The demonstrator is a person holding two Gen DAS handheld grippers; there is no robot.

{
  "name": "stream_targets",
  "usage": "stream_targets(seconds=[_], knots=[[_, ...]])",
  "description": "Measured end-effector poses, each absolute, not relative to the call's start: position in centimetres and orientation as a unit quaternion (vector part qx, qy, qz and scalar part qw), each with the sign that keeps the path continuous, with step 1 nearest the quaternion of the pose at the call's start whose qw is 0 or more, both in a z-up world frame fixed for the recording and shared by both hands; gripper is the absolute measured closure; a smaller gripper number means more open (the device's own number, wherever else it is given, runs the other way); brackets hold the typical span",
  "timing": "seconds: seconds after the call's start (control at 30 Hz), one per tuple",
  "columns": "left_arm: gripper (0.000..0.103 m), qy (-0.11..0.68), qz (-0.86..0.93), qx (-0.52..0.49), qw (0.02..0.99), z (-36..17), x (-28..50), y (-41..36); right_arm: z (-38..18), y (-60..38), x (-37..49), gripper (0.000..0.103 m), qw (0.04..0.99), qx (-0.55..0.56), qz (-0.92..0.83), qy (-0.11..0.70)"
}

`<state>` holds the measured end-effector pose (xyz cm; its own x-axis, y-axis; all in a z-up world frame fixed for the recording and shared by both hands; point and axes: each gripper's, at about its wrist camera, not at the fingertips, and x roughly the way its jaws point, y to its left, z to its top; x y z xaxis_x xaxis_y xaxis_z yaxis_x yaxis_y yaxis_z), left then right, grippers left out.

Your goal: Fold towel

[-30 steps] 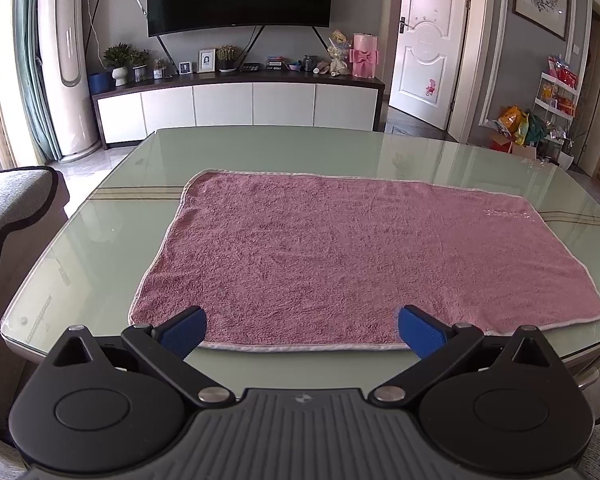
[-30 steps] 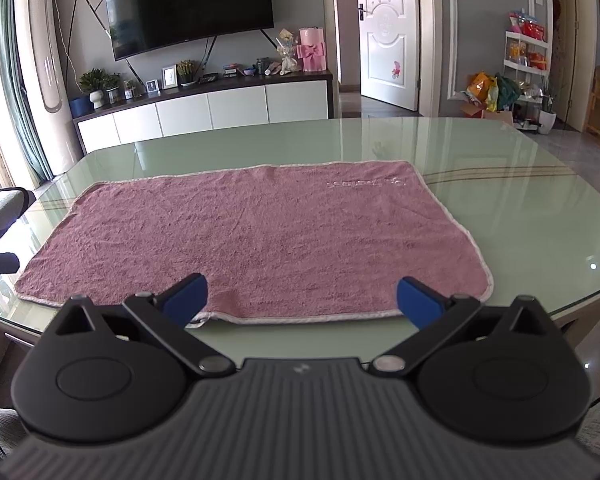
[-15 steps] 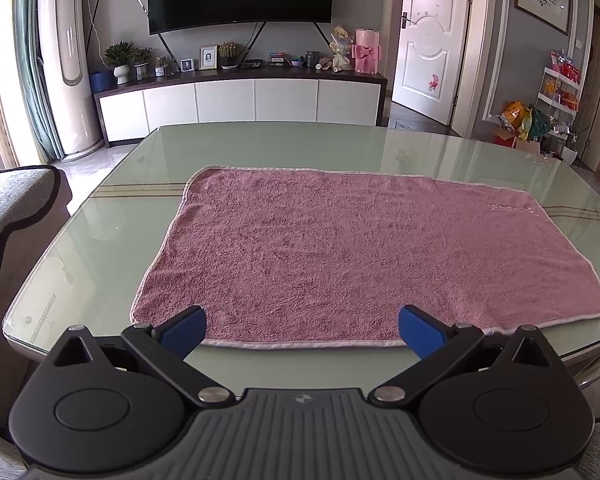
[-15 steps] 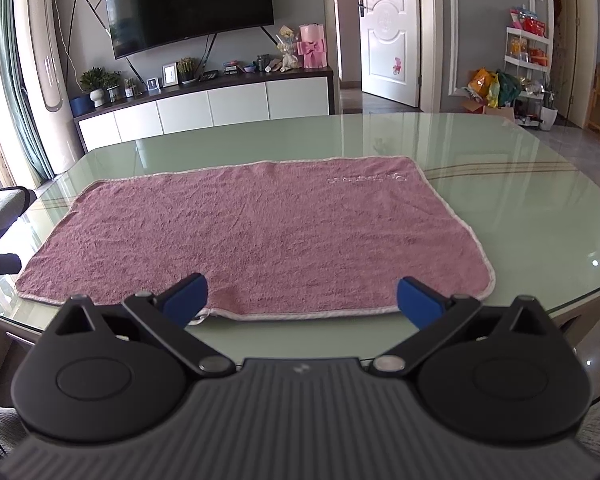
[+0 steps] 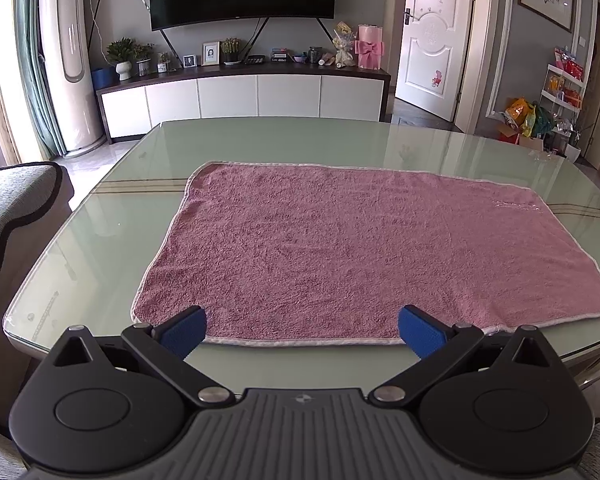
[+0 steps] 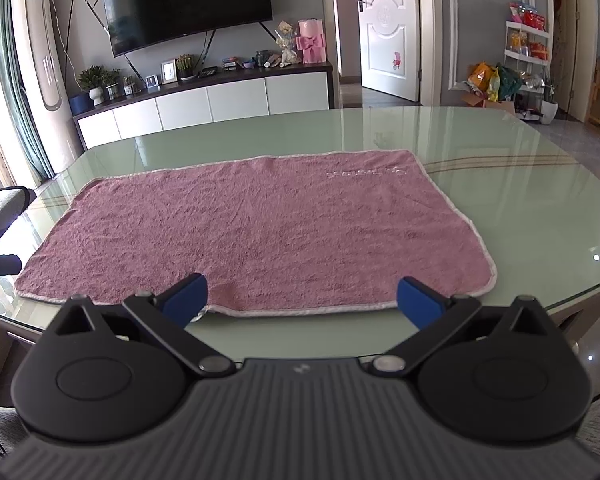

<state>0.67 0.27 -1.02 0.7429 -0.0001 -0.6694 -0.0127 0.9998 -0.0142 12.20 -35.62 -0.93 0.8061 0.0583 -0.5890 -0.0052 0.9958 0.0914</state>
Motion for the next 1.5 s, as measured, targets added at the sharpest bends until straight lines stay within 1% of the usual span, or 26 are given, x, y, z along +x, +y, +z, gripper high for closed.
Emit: stream_targets(seconds=[0.7, 0.87, 1.0, 1.07, 1.17, 1.2, 1.23, 1.27, 1.3, 1.33, 1.37, 1.43, 1.47, 1.5], knots=[[0.0, 0.374, 0.009, -0.002, 0.928, -2.0, 2.2, -0.1, -1.6, -36.4, 13.3, 0.0, 0.944, 0.054, 0.004, 0.326], [0.0, 0.406, 0.013, 0.003, 0.914, -2.6, 3.4, -0.2, -1.9, -36.6, 13.4, 0.0, 0.946, 0.049, 0.001, 0.321], [0.0, 0.412, 0.015, 0.008, 0.911, -3.2, 3.8, -0.3, -2.5, -37.0, 13.6, 0.0, 0.947, 0.048, 0.001, 0.318], [0.0, 0.408, 0.012, 0.007, 0.913, -3.2, 3.9, -0.2, -2.6, -37.5, 13.7, 0.002, 0.948, 0.049, 0.0, 0.315], [0.0, 0.399, 0.003, -0.003, 0.917, -3.3, 4.1, 0.2, -2.9, -38.7, 14.1, 0.009, 0.949, 0.06, -0.007, 0.31], [0.0, 0.394, 0.001, -0.007, 0.919, -3.3, 4.2, 0.3, -3.0, -39.0, 14.3, 0.014, 0.949, 0.062, -0.01, 0.31], [0.0, 0.389, -0.001, -0.011, 0.921, -3.3, 4.2, 0.5, -3.2, -39.6, 14.6, 0.021, 0.948, 0.065, -0.016, 0.312], [0.0, 0.384, -0.004, -0.014, 0.923, -3.3, 4.3, 0.6, -3.4, -40.1, 14.9, 0.024, 0.947, 0.069, -0.022, 0.314], [0.0, 0.38, -0.006, -0.016, 0.925, -3.3, 4.3, 0.6, -3.5, -40.7, 15.2, 0.03, 0.946, 0.072, -0.027, 0.315], [0.0, 0.376, -0.008, -0.018, 0.926, -3.4, 4.4, 0.7, -3.8, -41.2, 15.5, 0.039, 0.945, 0.074, -0.031, 0.317], [0.0, 0.375, -0.013, -0.021, 0.927, -3.4, 4.6, 0.8, -4.0, -41.7, 15.7, 0.042, 0.944, 0.075, -0.036, 0.319], [0.0, 0.373, -0.022, -0.028, 0.927, -3.6, 5.0, 1.0, -4.6, -42.7, 16.2, 0.054, 0.941, 0.073, -0.05, 0.326], [0.0, 0.373, -0.026, -0.032, 0.927, -3.6, 5.2, 1.0, -5.0, -43.1, 16.5, 0.058, 0.94, 0.071, -0.058, 0.328], [0.0, 0.372, -0.028, -0.035, 0.927, -3.7, 5.3, 1.2, -5.2, -43.5, 16.6, 0.064, 0.939, 0.07, -0.064, 0.329]])
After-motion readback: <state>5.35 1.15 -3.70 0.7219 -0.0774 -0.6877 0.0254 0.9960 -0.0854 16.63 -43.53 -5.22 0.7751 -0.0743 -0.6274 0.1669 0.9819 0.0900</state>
